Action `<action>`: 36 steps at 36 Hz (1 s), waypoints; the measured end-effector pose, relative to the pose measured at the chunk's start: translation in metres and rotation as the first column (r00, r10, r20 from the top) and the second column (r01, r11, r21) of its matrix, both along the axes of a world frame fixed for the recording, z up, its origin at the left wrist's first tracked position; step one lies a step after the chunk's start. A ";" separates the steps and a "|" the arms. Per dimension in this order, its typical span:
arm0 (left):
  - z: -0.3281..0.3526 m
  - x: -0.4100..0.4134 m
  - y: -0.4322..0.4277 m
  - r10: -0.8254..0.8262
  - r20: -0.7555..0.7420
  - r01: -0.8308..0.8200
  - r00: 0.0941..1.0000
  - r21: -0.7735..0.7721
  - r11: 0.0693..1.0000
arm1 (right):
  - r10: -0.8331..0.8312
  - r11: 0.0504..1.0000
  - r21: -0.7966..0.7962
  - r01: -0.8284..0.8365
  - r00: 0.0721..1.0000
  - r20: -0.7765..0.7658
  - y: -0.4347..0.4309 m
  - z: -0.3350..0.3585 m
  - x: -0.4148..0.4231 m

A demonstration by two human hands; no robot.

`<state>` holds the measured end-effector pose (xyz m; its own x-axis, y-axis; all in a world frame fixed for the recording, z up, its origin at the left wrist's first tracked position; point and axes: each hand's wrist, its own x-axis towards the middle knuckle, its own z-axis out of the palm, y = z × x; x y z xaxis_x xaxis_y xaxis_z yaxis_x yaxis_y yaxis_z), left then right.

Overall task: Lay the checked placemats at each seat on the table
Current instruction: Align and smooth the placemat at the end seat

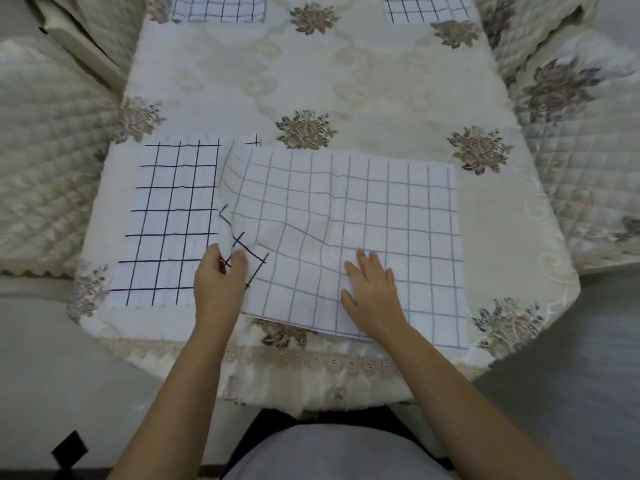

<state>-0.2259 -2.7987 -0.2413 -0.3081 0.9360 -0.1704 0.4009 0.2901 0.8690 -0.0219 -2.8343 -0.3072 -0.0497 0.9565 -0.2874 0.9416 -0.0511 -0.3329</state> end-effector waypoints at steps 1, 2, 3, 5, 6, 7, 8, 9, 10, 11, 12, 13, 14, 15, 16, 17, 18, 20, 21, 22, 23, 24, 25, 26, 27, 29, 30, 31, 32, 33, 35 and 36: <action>0.003 -0.002 0.001 -0.055 0.013 0.056 0.998 -0.007 0.998 | 0.010 1.000 0.012 -0.011 0.999 0.030 0.002 0.001 -0.001; 0.006 -0.003 0.001 -0.108 0.044 0.109 0.993 -0.019 0.994 | 0.017 0.999 0.027 -0.018 0.999 0.046 0.003 0.003 -0.002; 0.009 -0.003 0.001 -0.157 0.075 0.160 0.985 -0.030 0.987 | 0.031 0.998 0.051 -0.033 0.999 0.042 0.004 0.004 -0.002; 0.012 -0.002 0.002 -0.222 0.158 0.233 0.962 -0.057 0.971 | 0.044 0.995 0.093 -0.043 0.999 -0.008 0.006 0.006 -0.004; 0.013 -0.001 0.001 -0.223 0.212 0.243 0.951 -0.076 0.967 | 0.054 0.995 0.091 -0.051 0.998 -0.032 0.007 0.008 -0.005; 0.014 0.000 0.001 -0.202 0.277 0.239 0.940 -0.107 0.965 | 0.073 0.994 0.090 -0.069 0.996 -0.046 0.009 0.011 -0.007; 0.017 0.002 0.001 -0.170 0.344 0.230 0.923 -0.143 0.963 | 0.095 0.993 0.069 -0.092 0.994 -0.054 0.010 0.014 -0.010; 0.018 0.002 0.000 -0.146 0.393 0.225 0.908 -0.162 0.961 | 0.109 0.993 0.060 -0.106 0.992 -0.058 0.012 0.014 -0.013; 0.019 0.002 -0.001 -0.148 0.417 0.237 0.897 -0.170 0.957 | 0.118 0.993 0.026 -0.117 0.991 -0.058 0.014 0.014 -0.016; 0.020 0.001 -0.003 -0.178 0.424 0.266 0.888 -0.159 0.951 | 0.134 0.991 -0.012 -0.135 0.990 -0.048 0.014 0.012 -0.018; 0.021 0.000 -0.004 -0.242 0.404 0.319 0.882 -0.137 0.938 | 0.147 0.989 -0.028 -0.148 0.989 -0.031 0.015 0.010 -0.020; 0.021 -0.001 -0.005 -0.327 0.344 0.385 0.880 -0.115 0.916 | 0.145 0.989 -0.026 -0.146 0.989 -0.022 0.014 0.008 -0.022; 0.021 -0.001 -0.007 -0.406 0.257 0.444 0.877 -0.110 0.889 | 0.136 0.990 -0.019 -0.137 0.990 -0.028 0.014 0.006 -0.023; 0.021 0.000 -0.008 -0.465 0.168 0.484 0.869 -0.102 0.869 | 0.115 0.993 -0.009 -0.116 0.992 -0.051 0.014 0.005 -0.024; 0.023 0.002 -0.009 -0.515 0.097 0.522 0.852 -0.091 0.848 | 0.081 0.997 0.000 -0.082 0.992 -0.094 0.015 0.004 -0.024; 0.025 0.006 -0.009 -0.569 0.031 0.569 0.822 -0.058 0.820 | 0.029 1.000 0.008 -0.028 0.986 -0.167 0.017 0.004 -0.024; 0.026 0.011 -0.009 -0.618 -0.007 0.618 0.786 -0.010 0.786 | -0.036 0.999 0.001 0.038 0.964 -0.263 0.019 0.006 -0.023; 0.023 0.019 -0.010 -0.714 -0.038 0.715 0.699 0.038 0.698 | -0.202 0.979 -0.082 0.185 0.869 -0.451 0.021 0.014 -0.022; 0.023 0.024 -0.009 -0.749 -0.047 0.750 0.661 0.031 0.660 | -0.290 0.957 -0.142 0.254 0.801 -0.524 0.022 0.017 -0.020; 0.020 0.030 -0.009 -0.773 -0.054 0.775 0.632 0.035 0.631 | -0.371 0.928 -0.196 0.318 0.732 -0.571 0.023 0.019 -0.018; 0.019 0.036 -0.009 -0.801 -0.061 0.803 0.596 0.038 0.595 | -0.438 0.897 -0.234 0.376 0.678 -0.590 0.024 0.022 -0.014; 0.018 0.043 -0.009 -0.824 -0.063 0.826 0.563 0.036 0.562 | -0.485 0.870 -0.263 0.416 0.636 -0.600 0.026 0.025 -0.011; 0.018 0.049 -0.009 -0.841 -0.066 0.844 0.537 0.038 0.535 | -0.510 0.854 -0.281 0.437 0.604 -0.612 0.027 0.029 -0.007; 0.018 0.055 -0.008 -0.858 -0.077 0.861 0.508 0.050 0.506 | -0.524 0.844 -0.291 0.451 0.571 -0.632 0.027 0.034 -0.004; 0.015 0.061 -0.007 -0.872 -0.111 0.879 0.477 0.087 0.469 | -0.541 0.827 -0.300 0.476 0.526 -0.656 0.027 0.039 0.001; 0.005 0.072 -0.006 -0.892 -0.176 0.909 0.416 0.107 0.402 | -0.595 0.772 -0.343 0.535 0.419 -0.686 0.028 0.045 0.010; 0.003 0.076 -0.005 -0.901 -0.190 0.921 0.391 0.087 0.381 | -0.623 0.739 -0.369 0.563 0.365 -0.692 0.028 0.048 0.014; 0.003 0.080 -0.006 -0.910 -0.188 0.929 0.370 0.052 0.366 | -0.664 0.697 -0.416 0.584 0.306 -0.682 0.028 0.050 0.019; 0.004 0.084 -0.006 -0.922 -0.171 0.935 0.348 -0.004 0.353 | -0.717 0.642 -0.479 0.599 0.245 -0.653 0.028 0.053 0.024; 0.007 0.088 -0.007 -0.931 -0.165 0.939 0.326 -0.060 0.339 | -0.752 0.592 -0.527 0.610 0.184 -0.633 0.026 0.057 0.030; 0.009 0.095 -0.008 -0.941 -0.191 0.941 0.278 -0.144 0.307 | -0.760 0.561 -0.555 0.614 0.116 -0.640 0.020 0.061 0.038; 0.010 0.098 -0.008 -0.946 -0.194 0.940 0.259 -0.176 0.294 | -0.748 0.569 -0.554 0.607 0.104 -0.655 0.017 0.062 0.041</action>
<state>-0.1277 -2.8067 -0.2317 0.7615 0.5897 -0.2689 0.5705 -0.4130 0.7099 0.0192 -2.8172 -0.2448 0.3491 0.6795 -0.6453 -0.1955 -0.6207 -0.7593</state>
